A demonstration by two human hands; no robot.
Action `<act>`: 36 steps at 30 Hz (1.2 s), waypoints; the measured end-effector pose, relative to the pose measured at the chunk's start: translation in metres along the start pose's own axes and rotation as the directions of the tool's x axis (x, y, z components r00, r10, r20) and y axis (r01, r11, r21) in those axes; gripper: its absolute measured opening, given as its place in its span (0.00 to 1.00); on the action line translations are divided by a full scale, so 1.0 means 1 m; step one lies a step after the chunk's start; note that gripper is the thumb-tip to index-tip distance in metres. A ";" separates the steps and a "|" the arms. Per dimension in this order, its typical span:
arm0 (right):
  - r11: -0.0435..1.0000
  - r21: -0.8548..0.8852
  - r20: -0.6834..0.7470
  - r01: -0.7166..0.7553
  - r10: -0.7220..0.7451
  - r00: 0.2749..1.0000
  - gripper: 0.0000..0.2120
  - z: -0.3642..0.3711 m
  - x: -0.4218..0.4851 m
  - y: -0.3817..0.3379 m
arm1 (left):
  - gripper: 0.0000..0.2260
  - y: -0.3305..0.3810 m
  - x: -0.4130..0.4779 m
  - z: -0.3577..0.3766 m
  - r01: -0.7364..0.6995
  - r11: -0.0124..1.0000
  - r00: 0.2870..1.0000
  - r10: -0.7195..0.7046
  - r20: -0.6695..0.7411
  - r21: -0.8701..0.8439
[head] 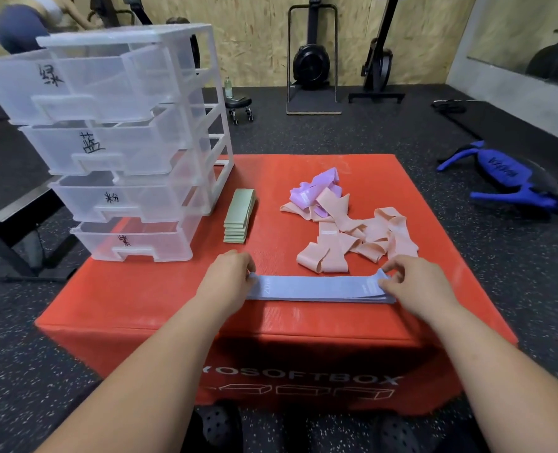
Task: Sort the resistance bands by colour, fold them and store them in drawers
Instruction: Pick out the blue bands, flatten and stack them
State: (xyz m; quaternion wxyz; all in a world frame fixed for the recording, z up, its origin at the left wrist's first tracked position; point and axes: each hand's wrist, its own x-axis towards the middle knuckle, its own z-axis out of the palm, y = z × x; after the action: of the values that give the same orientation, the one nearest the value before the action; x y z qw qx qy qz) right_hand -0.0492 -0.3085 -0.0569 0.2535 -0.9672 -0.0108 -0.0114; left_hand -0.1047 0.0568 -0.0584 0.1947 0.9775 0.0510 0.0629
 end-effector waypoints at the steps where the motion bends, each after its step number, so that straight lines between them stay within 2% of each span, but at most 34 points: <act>1: 1.000 -0.022 0.001 0.003 -0.003 1.000 0.08 0.000 0.000 0.001 | 0.08 0.000 0.000 0.002 -0.013 1.000 1.000 0.013 0.015 0.022; 5: 0.992 -0.113 -0.007 0.052 -0.053 0.999 0.16 0.000 0.000 0.004 | 0.12 0.000 -0.002 0.002 -0.063 0.995 0.998 0.062 0.015 0.074; 7: 0.989 -0.098 0.000 0.108 -0.109 0.994 0.21 -0.003 0.003 0.008 | 0.15 0.001 -0.001 -0.001 -0.117 0.991 0.993 0.117 0.006 0.060; 11: 0.948 -0.080 0.216 0.308 -0.285 0.934 0.29 -0.012 0.005 0.018 | 0.31 -0.005 -0.003 -0.008 -0.233 0.972 0.950 0.226 0.216 0.008; 13: 0.942 -0.089 0.273 0.323 -0.289 0.918 0.30 -0.013 0.004 0.020 | 0.35 -0.007 -0.005 -0.007 -0.257 0.966 0.929 0.242 0.278 0.018; 18: 0.949 -0.080 0.242 0.305 -0.279 0.929 0.28 -0.013 0.003 0.021 | 0.31 -0.007 -0.001 -0.007 -0.287 0.957 0.940 0.274 0.205 0.037; 24: 0.931 -0.081 0.262 0.357 -0.326 0.908 0.32 -0.014 0.007 0.023 | 0.32 -0.009 0.003 -0.011 -0.292 0.956 0.933 0.280 0.228 0.022; 28: 0.931 -0.079 0.274 0.357 -0.324 0.905 0.32 -0.014 0.011 0.024 | 0.32 -0.010 0.007 -0.011 -0.304 0.952 0.929 0.286 0.235 0.044; 32: 0.943 -0.047 0.332 0.330 -0.297 0.896 0.35 -0.017 0.011 0.022 | 0.36 -0.009 0.009 -0.007 -0.330 0.942 0.921 0.309 0.236 0.055; 36: 0.978 -0.028 0.274 0.209 -0.194 0.942 0.27 -0.011 0.017 0.020 | 0.36 0.010 0.009 0.002 -0.429 0.902 0.893 0.416 0.175 0.047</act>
State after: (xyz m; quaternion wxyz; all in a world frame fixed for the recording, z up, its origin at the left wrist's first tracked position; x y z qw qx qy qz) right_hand -0.0318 -0.3310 -0.0564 0.2197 -0.9603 -0.1436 0.0942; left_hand -0.0951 0.0478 -0.0557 0.1387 0.9743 -0.1759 0.0226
